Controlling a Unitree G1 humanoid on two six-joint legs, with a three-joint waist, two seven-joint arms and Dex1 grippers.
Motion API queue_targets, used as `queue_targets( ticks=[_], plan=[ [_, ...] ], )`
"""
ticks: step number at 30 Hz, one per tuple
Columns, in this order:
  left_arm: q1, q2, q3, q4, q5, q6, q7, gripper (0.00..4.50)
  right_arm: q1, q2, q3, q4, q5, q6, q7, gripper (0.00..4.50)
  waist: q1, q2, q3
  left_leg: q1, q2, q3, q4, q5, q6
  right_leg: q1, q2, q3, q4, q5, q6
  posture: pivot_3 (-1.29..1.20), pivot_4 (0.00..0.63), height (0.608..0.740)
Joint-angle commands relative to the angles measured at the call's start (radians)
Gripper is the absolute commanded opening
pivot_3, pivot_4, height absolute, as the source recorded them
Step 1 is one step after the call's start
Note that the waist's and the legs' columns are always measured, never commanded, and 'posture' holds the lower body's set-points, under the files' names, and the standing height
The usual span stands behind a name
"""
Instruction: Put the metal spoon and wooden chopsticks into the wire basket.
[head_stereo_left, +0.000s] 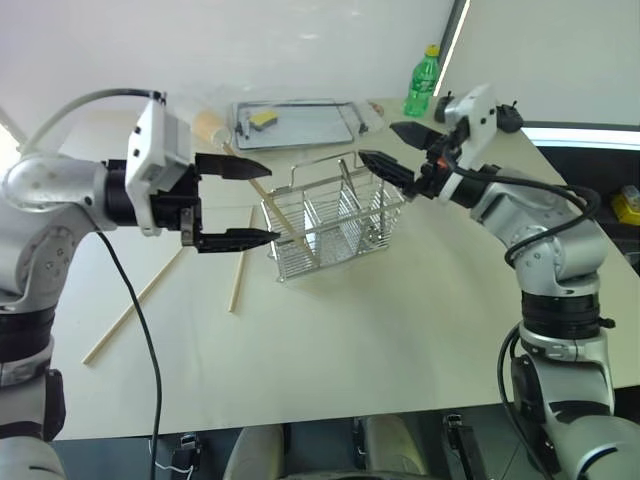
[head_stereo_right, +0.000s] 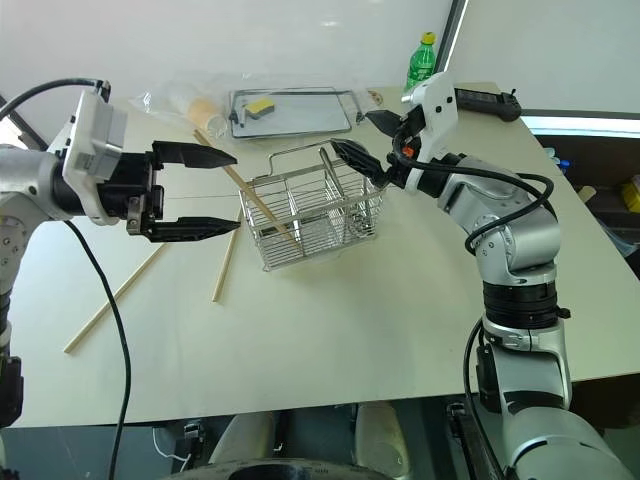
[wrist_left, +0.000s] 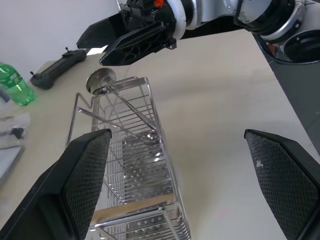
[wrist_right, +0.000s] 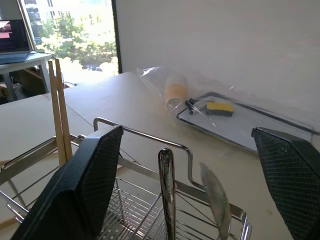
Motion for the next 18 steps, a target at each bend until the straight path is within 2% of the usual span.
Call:
queue_targets(
  ticks=[1,6,9,11,14,18],
  plan=[
    [-0.037,-0.008,0.034,0.026,0.0,0.003,0.036,4.5,-0.074,-0.099,-0.089,-0.044,0.045,0.032,0.045,3.95,0.002,0.0,0.0,0.0,0.0,0.0,0.0,0.0,0.0,0.0,0.0,0.0,0.0,0.0,0.0,0.0,0.15,0.709],
    [-0.117,-0.008,0.084,0.154,0.017,0.042,0.131,4.5,-0.12,-0.323,-0.208,-0.077,0.228,0.179,0.223,3.95,0.002,0.0,0.001,0.0,0.0,0.0,0.0,0.0,0.0,0.0,0.0,0.0,-0.001,0.0,0.0,0.0,0.15,0.709],
    [-0.16,0.024,0.103,0.249,0.047,0.065,0.173,4.5,-0.048,-0.459,-0.272,-0.145,0.34,0.255,0.348,3.95,0.001,-0.001,0.0,0.0,0.001,-0.001,-0.002,-0.001,0.002,0.0,0.001,-0.002,-0.001,0.0,0.001,0.0,0.15,0.709],
    [-0.157,0.1,0.069,0.316,0.12,0.06,0.147,4.5,0.091,-0.551,-0.325,-0.235,0.362,0.273,0.441,3.95,-0.007,-0.001,0.0,0.001,0.001,-0.001,-0.002,-0.002,0.004,0.0,0.001,-0.001,-0.001,-0.001,0.001,0.0,0.15,0.709],
    [-0.136,0.21,-0.028,0.419,0.273,0.013,0.116,4.5,0.277,-0.602,-0.423,-0.35,0.416,0.314,0.486,3.95,-0.009,0.0,0.0,0.002,0.001,0.001,-0.002,-0.004,0.006,0.0,0.001,-0.001,-0.001,-0.001,0.002,0.0,0.15,0.709],
    [-0.161,0.247,-0.132,0.553,0.377,0.04,0.065,4.5,0.454,-0.573,-0.501,-0.461,0.426,0.304,0.456,3.95,0.003,-0.001,0.0,0.001,0.002,0.002,-0.001,-0.004,0.007,0.0,0.001,0.0,-0.001,-0.003,-0.001,0.0,0.15,0.709]
  ],
)
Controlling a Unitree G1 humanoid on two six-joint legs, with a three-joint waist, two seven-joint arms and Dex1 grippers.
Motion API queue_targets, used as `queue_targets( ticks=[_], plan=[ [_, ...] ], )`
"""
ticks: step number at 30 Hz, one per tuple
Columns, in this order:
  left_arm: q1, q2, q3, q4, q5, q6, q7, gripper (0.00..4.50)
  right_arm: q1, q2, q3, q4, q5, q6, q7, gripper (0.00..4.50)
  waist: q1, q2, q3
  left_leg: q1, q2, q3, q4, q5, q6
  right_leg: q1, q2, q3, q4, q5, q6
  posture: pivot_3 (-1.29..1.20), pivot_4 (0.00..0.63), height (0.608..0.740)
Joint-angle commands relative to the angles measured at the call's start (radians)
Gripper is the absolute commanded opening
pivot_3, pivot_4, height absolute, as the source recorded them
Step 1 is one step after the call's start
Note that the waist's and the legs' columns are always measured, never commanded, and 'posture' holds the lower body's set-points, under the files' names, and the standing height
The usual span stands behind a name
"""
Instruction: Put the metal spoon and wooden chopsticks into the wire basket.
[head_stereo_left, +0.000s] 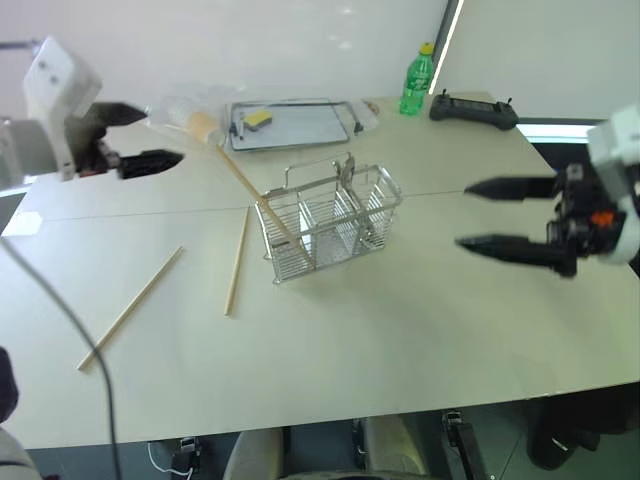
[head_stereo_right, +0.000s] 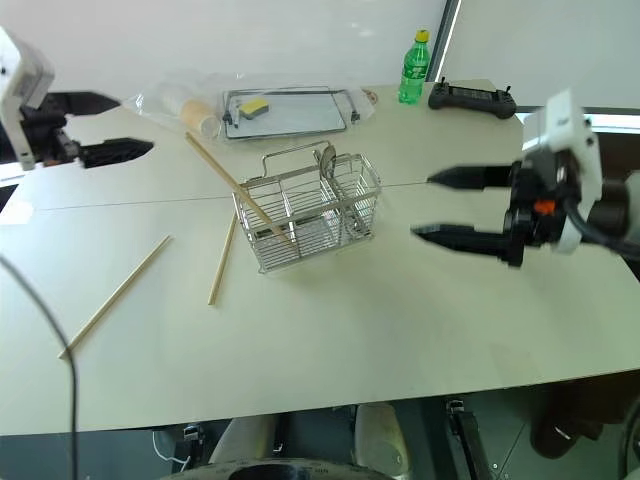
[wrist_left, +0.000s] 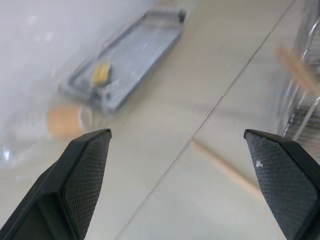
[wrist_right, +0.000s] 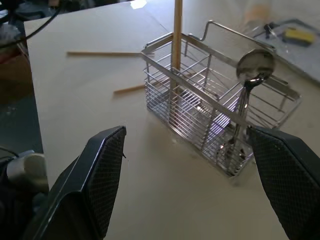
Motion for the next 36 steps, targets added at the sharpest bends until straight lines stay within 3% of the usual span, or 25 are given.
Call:
queue_targets(
  ticks=[1,8,16,24,34,35,36],
  plan=[
    [-0.039,0.023,-0.082,0.113,0.113,-0.01,-0.05,4.5,0.082,0.02,-0.073,-0.102,0.015,-0.023,-0.035,3.95,0.004,-0.002,0.0,0.0,0.0,0.0,0.001,0.0,0.0,0.001,0.0,0.0,0.0,0.0,-0.001,0.0,0.15,0.709],
    [-0.14,-0.099,-0.269,0.42,0.336,-0.102,-0.088,4.5,0.2,0.086,-0.09,-0.219,0.06,-0.055,-0.142,3.95,0.02,-0.006,-0.002,-0.002,-0.001,0.001,0.003,0.0,0.0,0.001,-0.003,0.0,-0.002,0.0,-0.001,0.0,0.15,0.709],
    [-0.21,-0.265,-0.411,0.684,0.538,-0.214,-0.102,4.5,0.185,0.075,-0.083,-0.218,0.134,-0.052,-0.252,3.95,0.025,-0.008,-0.001,-0.004,-0.001,0.001,0.002,0.0,0.0,0.0,-0.003,-0.001,-0.002,0.001,0.002,0.0,0.15,0.709],
    [-0.217,-0.387,-0.41,0.778,0.602,-0.253,-0.072,4.5,0.114,0.014,-0.05,-0.166,0.22,-0.039,-0.31,3.95,0.029,-0.004,-0.003,-0.002,-0.001,0.0,0.002,0.0,0.0,0.002,-0.004,-0.001,-0.002,0.0,0.0,0.0,0.15,0.709],
    [-0.229,-0.435,-0.389,0.819,0.642,-0.244,-0.092,4.5,0.103,-0.013,-0.037,-0.15,0.237,-0.051,-0.349,3.95,0.032,0.004,-0.008,0.0,-0.001,0.0,0.003,0.0,0.0,0.006,-0.005,-0.002,-0.002,-0.002,0.002,0.0,0.15,0.709],
    [-0.232,-0.438,-0.388,0.817,0.643,-0.236,-0.1,4.09,0.104,-0.013,-0.037,-0.151,0.237,-0.052,-0.351,3.99,0.032,0.004,-0.008,0.0,-0.001,0.0,0.003,0.0,0.0,0.006,-0.005,-0.002,-0.002,-0.003,0.004,0.0,0.15,0.709],
    [-0.235,-0.441,-0.387,0.816,0.645,-0.227,-0.11,3.97,0.105,-0.012,-0.037,-0.151,0.237,-0.053,-0.352,3.99,0.032,0.004,-0.008,0.0,-0.001,0.0,0.003,0.0,0.0,0.006,-0.005,-0.002,-0.002,-0.003,0.004,0.0,0.15,0.709]
  ],
)
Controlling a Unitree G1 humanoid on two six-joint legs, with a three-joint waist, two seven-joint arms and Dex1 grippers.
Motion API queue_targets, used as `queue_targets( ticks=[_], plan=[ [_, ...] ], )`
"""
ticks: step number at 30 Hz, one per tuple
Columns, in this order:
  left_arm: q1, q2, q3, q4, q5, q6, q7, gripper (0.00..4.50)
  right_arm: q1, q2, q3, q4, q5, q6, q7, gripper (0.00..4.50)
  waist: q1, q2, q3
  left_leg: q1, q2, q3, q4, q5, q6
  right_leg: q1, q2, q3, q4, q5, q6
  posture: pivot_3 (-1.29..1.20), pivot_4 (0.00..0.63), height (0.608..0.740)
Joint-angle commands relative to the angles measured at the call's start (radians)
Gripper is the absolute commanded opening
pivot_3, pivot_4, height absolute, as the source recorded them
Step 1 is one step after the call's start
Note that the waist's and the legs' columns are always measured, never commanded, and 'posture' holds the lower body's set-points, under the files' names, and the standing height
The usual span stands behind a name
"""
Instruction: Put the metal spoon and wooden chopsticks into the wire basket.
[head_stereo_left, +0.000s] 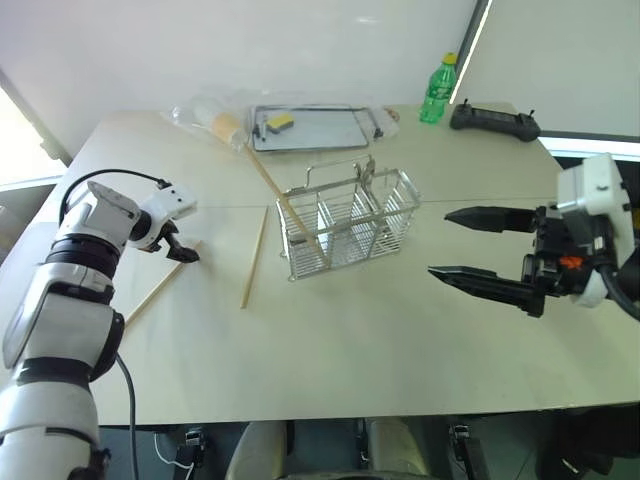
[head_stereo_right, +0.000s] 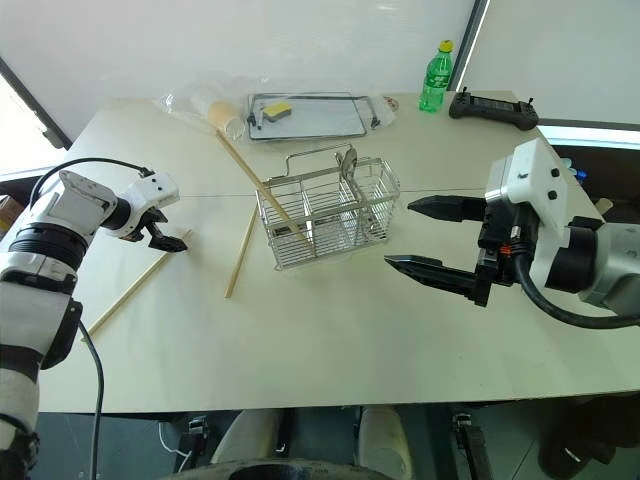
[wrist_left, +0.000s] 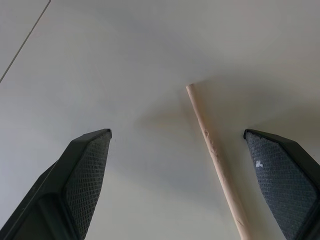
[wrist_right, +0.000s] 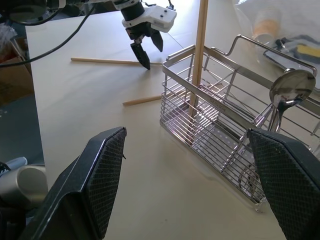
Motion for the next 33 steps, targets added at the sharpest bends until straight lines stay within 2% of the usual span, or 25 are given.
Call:
queue_targets(
  ticks=[1,3,8,9,18,21,25,27,28,33],
  plan=[
    [0.005,-0.039,-0.004,0.009,0.006,0.044,-0.037,3.57,-0.01,-0.01,-0.012,0.0,0.012,-0.017,-0.011,3.99,0.001,0.0,0.0,0.0,0.0,0.0,0.0,0.0,0.0,0.0,0.0,0.0,0.0,0.0,0.0,0.0,0.15,0.709],
    [0.004,-0.044,0.0,0.006,0.006,0.062,-0.052,2.81,-0.011,-0.007,-0.011,-0.001,0.016,-0.018,-0.016,3.99,0.004,0.0,0.0,0.0,0.0,0.0,0.0,0.0,0.0,0.0,0.0,0.0,0.0,0.0,0.001,0.0,0.15,0.709],
    [0.024,-0.042,-0.007,-0.004,0.026,0.059,-0.061,0.29,-0.012,-0.006,-0.013,0.0,0.025,-0.023,-0.025,3.99,0.014,0.001,-0.001,0.0,0.0,0.0,0.0,0.0,0.0,0.0,0.0,0.0,0.0,-0.001,0.001,0.0,0.15,0.709],
    [0.024,-0.042,-0.006,-0.004,0.026,0.06,-0.06,0.07,-0.009,-0.007,-0.014,0.0,0.024,-0.022,-0.023,3.99,0.015,0.001,-0.001,0.0,0.0,0.0,0.0,0.0,0.0,0.0,0.0,0.0,0.0,-0.001,0.0,0.0,0.15,0.709],
    [0.014,-0.04,0.008,0.016,0.033,0.059,-0.039,0.07,0.031,-0.015,-0.027,-0.007,0.018,-0.022,0.009,3.99,0.018,0.001,-0.001,0.0,0.0,0.0,0.0,0.0,0.0,-0.001,0.0,-0.001,0.0,-0.001,0.0,0.0,0.15,0.709],
    [-0.015,-0.037,0.046,0.038,0.019,0.055,0.03,0.07,0.043,-0.014,-0.029,-0.004,0.009,-0.025,0.016,3.99,0.018,0.001,-0.001,0.0,0.0,0.0,0.0,0.0,0.0,-0.001,0.0,-0.001,0.0,-0.001,0.0,0.0,0.15,0.709],
    [-0.119,-0.011,0.211,0.087,-0.073,0.046,0.213,0.07,0.07,-0.015,-0.042,0.001,-0.009,-0.025,0.028,3.99,0.017,-0.007,0.004,-0.002,0.001,-0.002,0.0,0.0,0.0,-0.003,0.001,-0.001,0.001,0.0,0.001,0.0,0.15,0.709],
    [-0.152,0.012,0.276,0.09,-0.117,0.047,0.241,0.07,0.08,-0.016,-0.051,0.001,-0.01,-0.024,0.029,3.99,0.016,-0.012,0.007,-0.004,0.001,-0.003,0.0,0.0,0.0,-0.005,0.002,-0.002,0.001,0.002,0.004,0.0,0.15,0.709],
    [-0.167,0.025,0.319,0.083,-0.148,0.042,0.255,0.07,0.088,-0.016,-0.057,-0.001,-0.009,-0.023,0.03,3.99,0.016,-0.013,0.008,-0.005,0.001,-0.003,-0.001,0.0,0.0,-0.005,0.002,-0.002,0.001,0.004,0.001,0.0,0.15,0.709],
    [-0.269,0.063,0.558,-0.007,-0.366,0.083,0.238,0.07,0.131,-0.013,-0.087,-0.019,-0.005,-0.015,0.033,3.99,0.015,-0.013,0.008,-0.006,0.0,-0.002,-0.003,0.0,0.0,-0.007,0.0,-0.002,-0.001,0.003,0.003,0.0,0.15,0.709]
  ],
)
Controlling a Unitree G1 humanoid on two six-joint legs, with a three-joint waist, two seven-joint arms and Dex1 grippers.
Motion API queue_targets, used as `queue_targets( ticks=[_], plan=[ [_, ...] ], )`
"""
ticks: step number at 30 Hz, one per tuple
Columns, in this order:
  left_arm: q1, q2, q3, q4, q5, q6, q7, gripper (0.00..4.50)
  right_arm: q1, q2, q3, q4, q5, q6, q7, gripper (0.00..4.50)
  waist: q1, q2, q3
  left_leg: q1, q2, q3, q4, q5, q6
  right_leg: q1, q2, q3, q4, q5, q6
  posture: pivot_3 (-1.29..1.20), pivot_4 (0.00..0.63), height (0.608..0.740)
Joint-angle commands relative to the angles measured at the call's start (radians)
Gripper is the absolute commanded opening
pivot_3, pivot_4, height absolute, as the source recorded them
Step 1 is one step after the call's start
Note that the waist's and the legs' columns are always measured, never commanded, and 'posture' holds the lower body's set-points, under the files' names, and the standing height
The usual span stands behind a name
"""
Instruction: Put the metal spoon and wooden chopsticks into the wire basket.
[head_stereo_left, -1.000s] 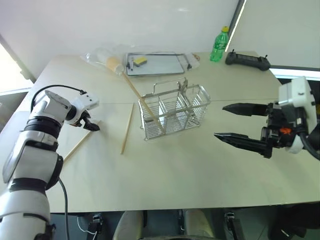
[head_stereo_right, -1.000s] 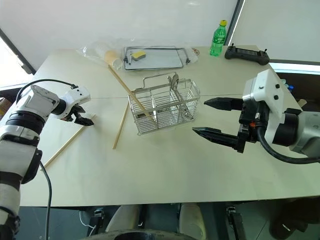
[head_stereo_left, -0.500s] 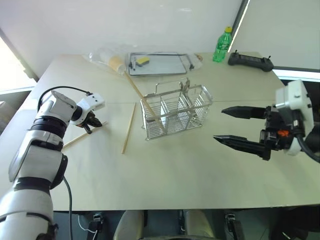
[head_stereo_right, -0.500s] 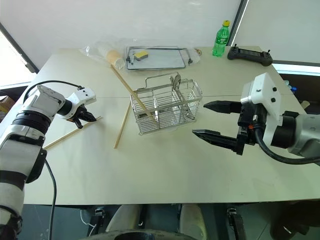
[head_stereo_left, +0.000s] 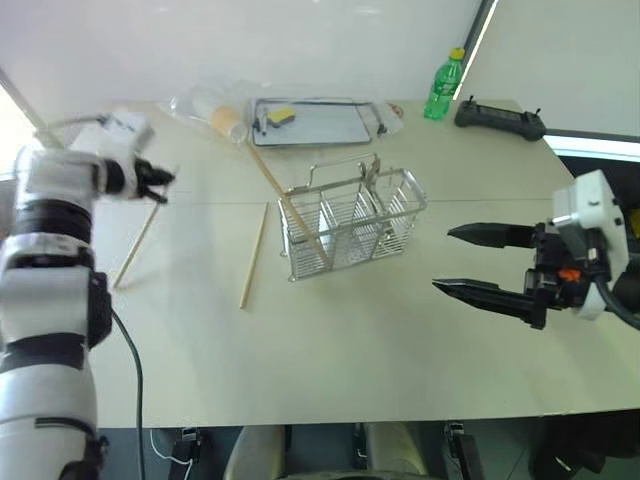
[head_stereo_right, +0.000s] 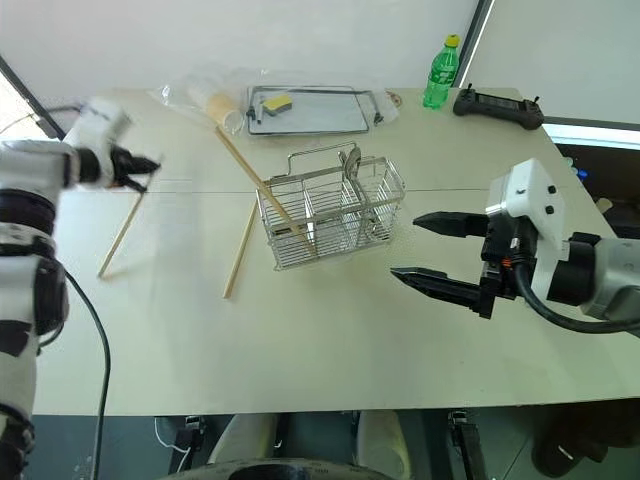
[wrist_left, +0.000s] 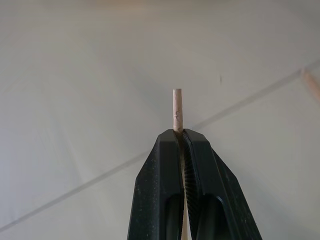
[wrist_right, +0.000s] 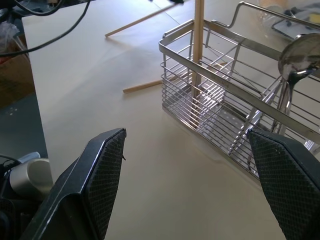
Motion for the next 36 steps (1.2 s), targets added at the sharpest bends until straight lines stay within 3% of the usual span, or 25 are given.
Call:
queue_targets(
  ticks=[1,4,9,14,20,35,36],
  plan=[
    [-0.109,0.021,0.199,-0.148,-0.214,0.07,-0.031,0.07,0.03,-0.007,-0.057,-0.024,-0.004,-0.009,0.01,3.99,0.002,-0.001,0.001,0.0,0.0,0.0,0.0,0.0,0.0,0.0,0.0,0.0,0.0,0.0,0.0,0.0,0.15,0.709],
    [-0.164,-0.018,0.319,-0.349,-0.389,0.222,-0.019,0.07,0.069,-0.003,-0.077,-0.032,-0.007,-0.008,0.015,3.99,0.005,-0.004,0.002,-0.003,0.0,-0.002,0.001,0.0,0.0,-0.001,0.0,-0.003,0.0,0.0,0.0,0.0,0.15,0.709],
    [-0.148,-0.158,0.392,-0.747,-0.623,0.423,0.091,0.07,0.091,0.005,-0.08,-0.034,-0.004,-0.013,-0.005,3.99,0.003,-0.001,0.002,0.004,0.0,-0.001,0.0,0.0,0.0,0.008,-0.002,-0.002,-0.005,-0.001,0.002,0.0,0.15,0.709],
    [-0.083,-0.289,0.332,-0.968,-0.697,0.458,0.197,0.07,0.173,0.038,-0.073,-0.085,-0.054,-0.04,0.007,3.99,0.001,0.0,0.001,0.006,0.0,-0.001,0.0,0.002,-0.005,0.011,-0.001,-0.002,-0.008,-0.001,0.004,0.0,0.15,0.709],
    [-0.021,-0.346,0.231,-1.033,-0.682,0.39,0.205,0.07,0.224,0.094,-0.065,-0.122,-0.066,-0.072,-0.028,3.99,0.0,0.0,0.002,0.005,0.0,-0.001,0.001,0.003,-0.007,0.011,0.0,-0.001,-0.009,0.003,0.0,0.0,0.15,0.709],
    [0.193,-0.41,0.171,-1.078,-0.723,0.403,0.274,0.07,0.25,0.167,-0.051,-0.165,-0.032,-0.124,-0.108,3.99,0.004,0.0,0.002,0.004,0.0,-0.001,0.0,0.003,-0.006,0.011,0.001,-0.001,-0.011,0.002,-0.003,0.0,0.15,0.709],
    [0.201,-0.408,0.166,-1.082,-0.721,0.402,0.276,0.35,0.249,0.175,-0.051,-0.166,-0.029,-0.131,-0.11,3.99,0.004,0.0,0.002,0.004,0.0,-0.001,0.0,0.003,-0.006,0.011,0.001,-0.001,-0.011,0.002,-0.003,0.0,0.15,0.709]
  ],
)
